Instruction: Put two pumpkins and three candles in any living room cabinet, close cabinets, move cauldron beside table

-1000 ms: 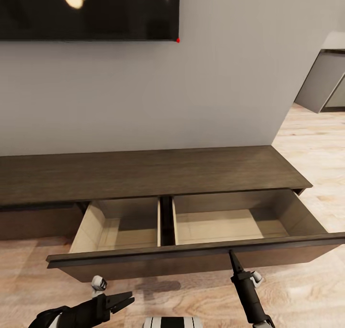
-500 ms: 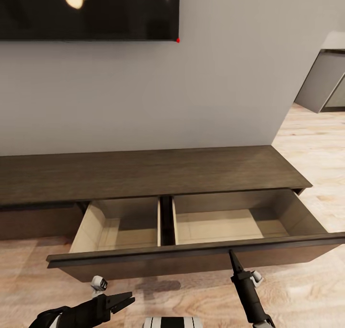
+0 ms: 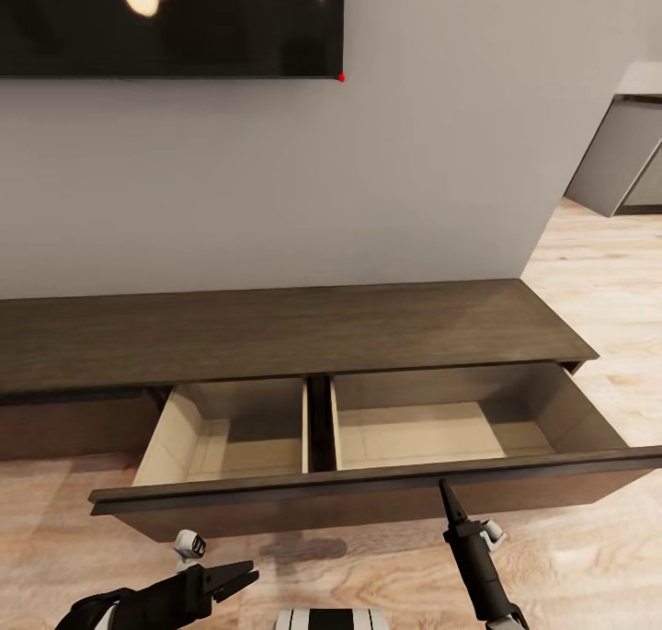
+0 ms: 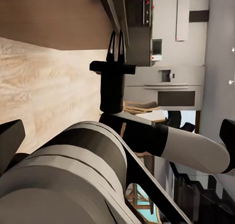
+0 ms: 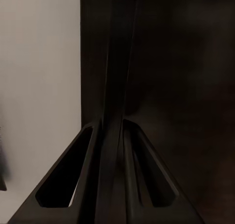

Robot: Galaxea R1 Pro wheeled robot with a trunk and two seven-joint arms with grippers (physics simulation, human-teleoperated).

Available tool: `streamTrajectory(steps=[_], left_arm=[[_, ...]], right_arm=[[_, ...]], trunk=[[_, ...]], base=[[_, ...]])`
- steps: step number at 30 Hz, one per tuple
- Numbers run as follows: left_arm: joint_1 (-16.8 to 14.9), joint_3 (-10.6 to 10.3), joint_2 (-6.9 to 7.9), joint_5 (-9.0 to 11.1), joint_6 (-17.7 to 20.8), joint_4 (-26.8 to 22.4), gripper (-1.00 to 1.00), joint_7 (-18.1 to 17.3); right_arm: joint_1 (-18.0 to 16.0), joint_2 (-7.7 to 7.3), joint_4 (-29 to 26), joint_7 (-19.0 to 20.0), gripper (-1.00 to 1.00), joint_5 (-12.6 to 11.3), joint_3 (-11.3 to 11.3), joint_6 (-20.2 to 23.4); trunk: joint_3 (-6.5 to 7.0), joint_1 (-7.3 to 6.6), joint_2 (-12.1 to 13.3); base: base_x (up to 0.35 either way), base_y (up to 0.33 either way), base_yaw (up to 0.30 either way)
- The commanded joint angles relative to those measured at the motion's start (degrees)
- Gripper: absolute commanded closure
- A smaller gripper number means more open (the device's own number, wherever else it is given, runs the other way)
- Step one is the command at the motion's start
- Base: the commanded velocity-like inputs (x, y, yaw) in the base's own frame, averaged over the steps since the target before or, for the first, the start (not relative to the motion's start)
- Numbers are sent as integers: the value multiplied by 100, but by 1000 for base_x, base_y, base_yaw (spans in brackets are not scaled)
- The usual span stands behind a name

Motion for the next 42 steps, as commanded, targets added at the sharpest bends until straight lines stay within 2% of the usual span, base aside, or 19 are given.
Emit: streamTrajectory(steps=[1,42], left_arm=[[-4,-23,7,46,58,1,-100,0],[-4,-23,0,46,57,1,-100,9]], right_arm=[[0,1,85,-214,100,42,136,20],[4,15,82,-212,100,33,118,-69]], trunk=[[-5,0,-1],[-5,0,-1]], base=[[0,0,0],[-8,0,0]])
